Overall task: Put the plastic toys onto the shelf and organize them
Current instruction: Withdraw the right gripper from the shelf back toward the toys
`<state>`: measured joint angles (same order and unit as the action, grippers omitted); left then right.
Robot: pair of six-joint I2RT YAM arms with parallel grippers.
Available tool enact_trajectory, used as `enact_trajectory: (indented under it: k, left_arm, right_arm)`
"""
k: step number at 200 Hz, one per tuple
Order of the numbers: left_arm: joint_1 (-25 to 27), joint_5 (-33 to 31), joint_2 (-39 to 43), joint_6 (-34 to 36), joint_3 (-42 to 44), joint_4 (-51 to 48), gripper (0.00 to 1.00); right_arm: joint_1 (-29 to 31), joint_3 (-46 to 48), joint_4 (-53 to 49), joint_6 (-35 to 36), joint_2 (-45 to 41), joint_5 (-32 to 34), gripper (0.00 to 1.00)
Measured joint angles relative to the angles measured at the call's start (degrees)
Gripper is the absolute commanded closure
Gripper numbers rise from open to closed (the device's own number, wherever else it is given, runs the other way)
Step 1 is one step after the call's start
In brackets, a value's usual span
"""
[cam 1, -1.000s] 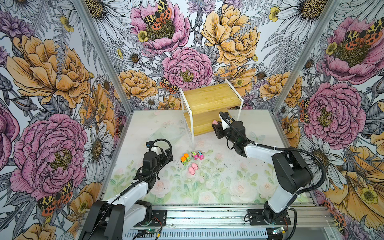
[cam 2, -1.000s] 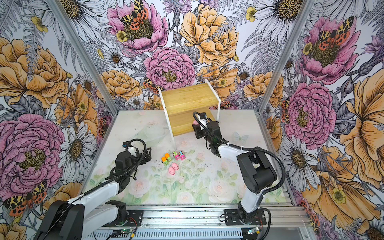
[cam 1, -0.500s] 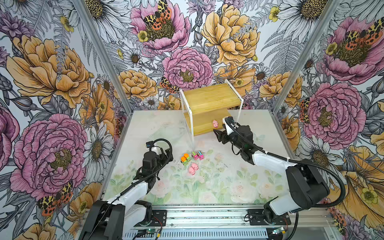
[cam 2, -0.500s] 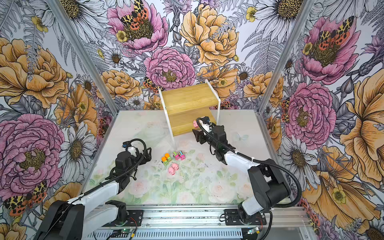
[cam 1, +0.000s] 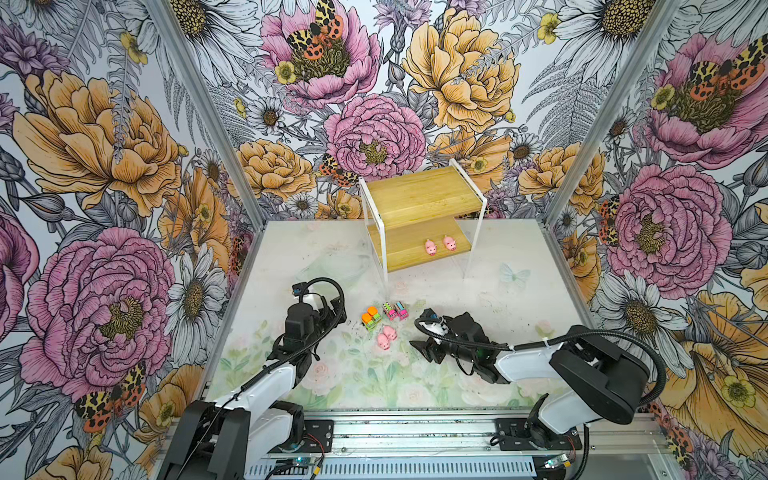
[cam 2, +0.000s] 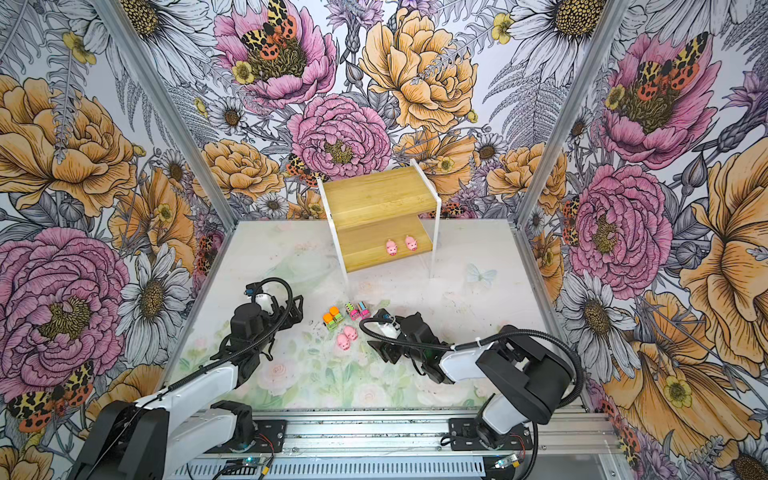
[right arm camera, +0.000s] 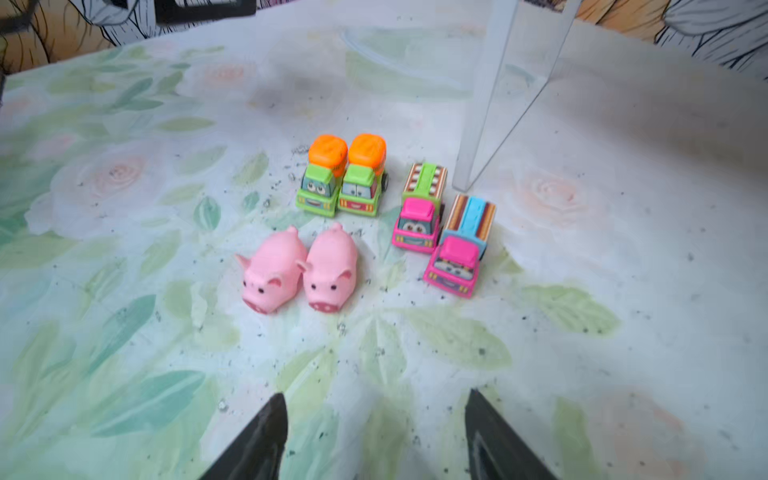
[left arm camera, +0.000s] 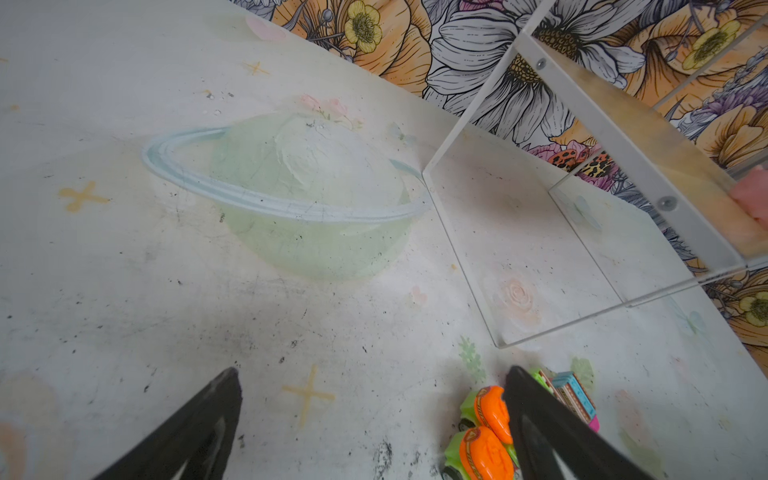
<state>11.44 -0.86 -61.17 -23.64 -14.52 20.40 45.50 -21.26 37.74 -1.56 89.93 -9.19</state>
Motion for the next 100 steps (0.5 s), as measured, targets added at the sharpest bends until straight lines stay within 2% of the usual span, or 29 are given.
enact_trajectory:
  k: [60,100]
  left_arm:
    - [0.0,0.15,0.0,-0.02,0.0,0.0,0.01]
    - [0.0,0.15,0.0,-0.02,0.0,0.0,0.01]
  right_arm:
    - [3.69,-2.32,11.67,-2.51,11.72,2.97,0.32]
    - [3.67,-3.26,15.1,-3.52,14.05,3.63,0.32]
